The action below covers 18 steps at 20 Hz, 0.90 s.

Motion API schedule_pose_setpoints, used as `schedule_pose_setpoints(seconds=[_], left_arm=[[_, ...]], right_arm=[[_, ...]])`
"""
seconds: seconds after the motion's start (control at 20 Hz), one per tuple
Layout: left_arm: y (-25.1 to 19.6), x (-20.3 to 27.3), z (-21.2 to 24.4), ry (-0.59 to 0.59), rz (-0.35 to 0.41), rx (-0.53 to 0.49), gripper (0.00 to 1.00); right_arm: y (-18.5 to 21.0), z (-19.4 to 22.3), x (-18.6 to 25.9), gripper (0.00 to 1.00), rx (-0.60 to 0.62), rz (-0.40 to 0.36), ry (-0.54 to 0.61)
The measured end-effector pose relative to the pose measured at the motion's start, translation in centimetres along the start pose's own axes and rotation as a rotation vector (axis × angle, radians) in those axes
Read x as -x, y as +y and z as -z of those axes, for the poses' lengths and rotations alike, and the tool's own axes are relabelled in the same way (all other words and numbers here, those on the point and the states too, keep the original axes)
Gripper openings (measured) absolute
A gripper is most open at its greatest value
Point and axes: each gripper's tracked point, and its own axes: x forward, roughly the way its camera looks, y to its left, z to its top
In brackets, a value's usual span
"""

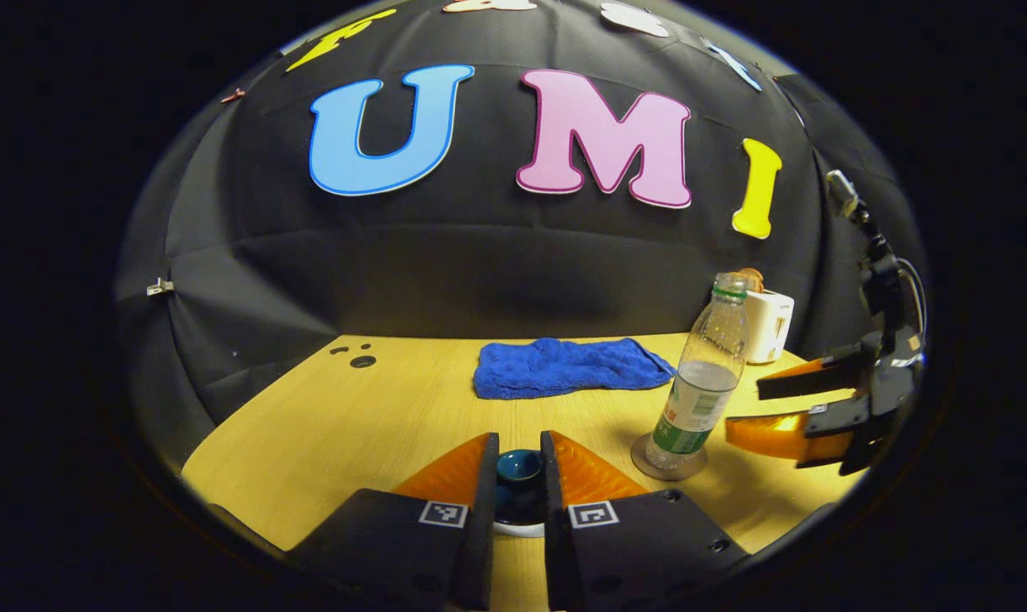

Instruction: Open the teacup lid with one hand, grasp the water bottle and pour water into the teacup with the other hand; after pouring, place the water bottle on the coaster and then close the teacup lid.

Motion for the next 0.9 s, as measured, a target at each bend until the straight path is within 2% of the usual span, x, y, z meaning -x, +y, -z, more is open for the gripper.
schedule_pose_setpoints(seconds=[0.1, 0.25, 0.3, 0.4, 0.8, 0.9], left_arm=[[-0.1, -0.7, 1.2, 0.017, -0.005, -0.010, 0.29], [-0.6, -1.1, 2.0, 0.031, 0.001, -0.014, 0.26], [-0.8, -1.2, 2.1, 0.033, 0.002, -0.021, 0.29], [-0.8, -1.3, 2.4, 0.036, 0.000, -0.035, 0.30], [-0.8, -1.7, 3.8, 0.058, -0.020, -0.020, 0.35], [-0.7, -1.2, 3.9, 0.068, -0.024, -0.020, 0.59]], right_arm=[[-0.1, 0.7, 1.1, 0.98, -0.017, 0.007, 0.014], [0.1, 1.2, 2.7, 0.99, -0.055, 0.008, 0.024], [0.3, 1.3, 3.2, 0.98, -0.067, 0.009, 0.026], [0.3, 1.5, 3.8, 0.98, -0.087, 0.010, 0.032], [-1.0, 2.4, 5.1, 0.96, -0.098, 0.040, 0.050], [-1.1, 2.3, 5.6, 0.99, -0.103, 0.040, 0.052]])
